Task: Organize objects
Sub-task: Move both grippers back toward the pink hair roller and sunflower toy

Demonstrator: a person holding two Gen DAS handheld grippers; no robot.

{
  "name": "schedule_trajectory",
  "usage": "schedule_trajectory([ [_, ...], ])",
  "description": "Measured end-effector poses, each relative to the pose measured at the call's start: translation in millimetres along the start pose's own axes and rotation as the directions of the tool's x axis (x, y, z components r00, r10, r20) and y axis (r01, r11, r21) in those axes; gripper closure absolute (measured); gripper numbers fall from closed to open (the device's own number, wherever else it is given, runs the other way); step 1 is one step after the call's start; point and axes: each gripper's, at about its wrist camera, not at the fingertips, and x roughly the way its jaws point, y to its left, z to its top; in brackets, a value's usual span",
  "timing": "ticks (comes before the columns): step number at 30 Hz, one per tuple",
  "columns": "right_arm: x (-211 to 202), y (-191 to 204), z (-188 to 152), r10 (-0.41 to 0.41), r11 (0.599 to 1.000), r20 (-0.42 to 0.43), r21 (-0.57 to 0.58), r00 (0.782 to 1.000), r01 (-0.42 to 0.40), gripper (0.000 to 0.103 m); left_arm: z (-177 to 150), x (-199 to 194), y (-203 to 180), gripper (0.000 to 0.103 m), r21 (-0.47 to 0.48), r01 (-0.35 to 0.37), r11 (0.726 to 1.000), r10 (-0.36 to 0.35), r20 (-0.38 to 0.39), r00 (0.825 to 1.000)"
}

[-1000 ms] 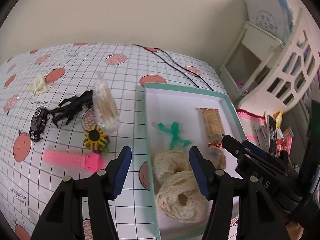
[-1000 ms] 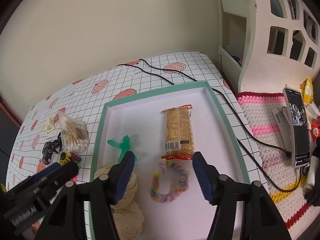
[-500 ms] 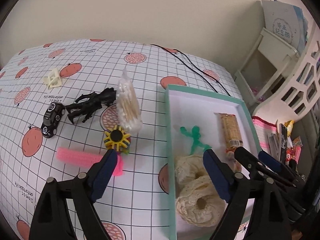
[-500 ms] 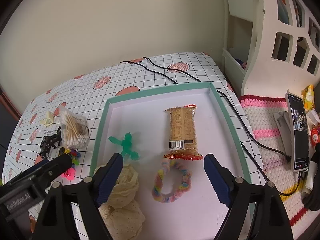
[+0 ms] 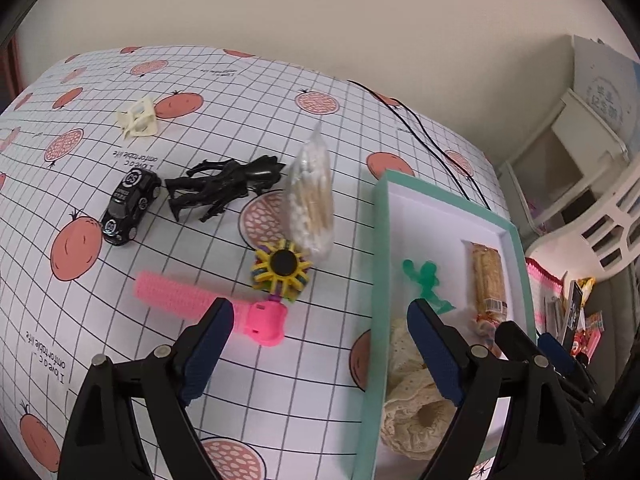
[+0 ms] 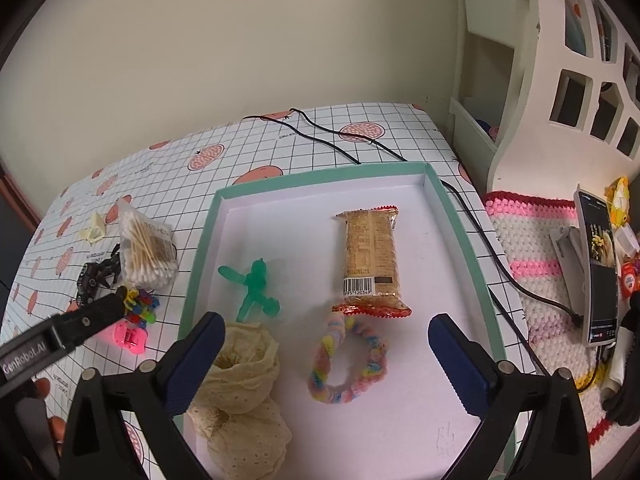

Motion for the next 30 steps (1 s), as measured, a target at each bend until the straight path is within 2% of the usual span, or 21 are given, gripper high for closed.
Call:
schedule_trajectory([
  [6, -3.8, 2.7, 3.1, 0.007, 1.0, 0.022, 0.016, 1.0, -0.008, 0.0, 5.2, -5.3, 14.0, 0.014, -0.035, -0.006, 0.999, 0.006, 0.013, 1.0],
  [10, -15.2, 11.7, 8.9, 0.006, 1.0, 0.084, 0.014, 0.996, -0.007, 0.0, 11.0, -11.1, 26.4, 0.014, -0.078, 0.016, 0.997, -0.014, 0.021, 1.0],
  [14, -20.8, 24.4, 12.3, 0.039, 0.999, 0.115, 0.0, 0.993, -0.039, 0.0, 18.6, -18.9, 34.5, 0.014, -0.088, 0.052, 0.995, -0.049, 0.039, 0.998],
  [20, -17.2, 52.8, 10.8, 0.075, 0.996, 0.093, -0.055, 0.993, -0.07, 0.0, 34.9, -34.3, 48.6, 0.014, -0.064, 0.038, 0.997, -0.031, 0.096, 0.995],
  [30, -11.9, 118.5, 4.3, 0.163, 0.972, 0.064, -0.18, 0.985, -0.149, 0.0, 54.9, -29.4, 126.1, 0.014, -0.198, -0.068, 0.978, 0.081, 0.057, 0.995],
])
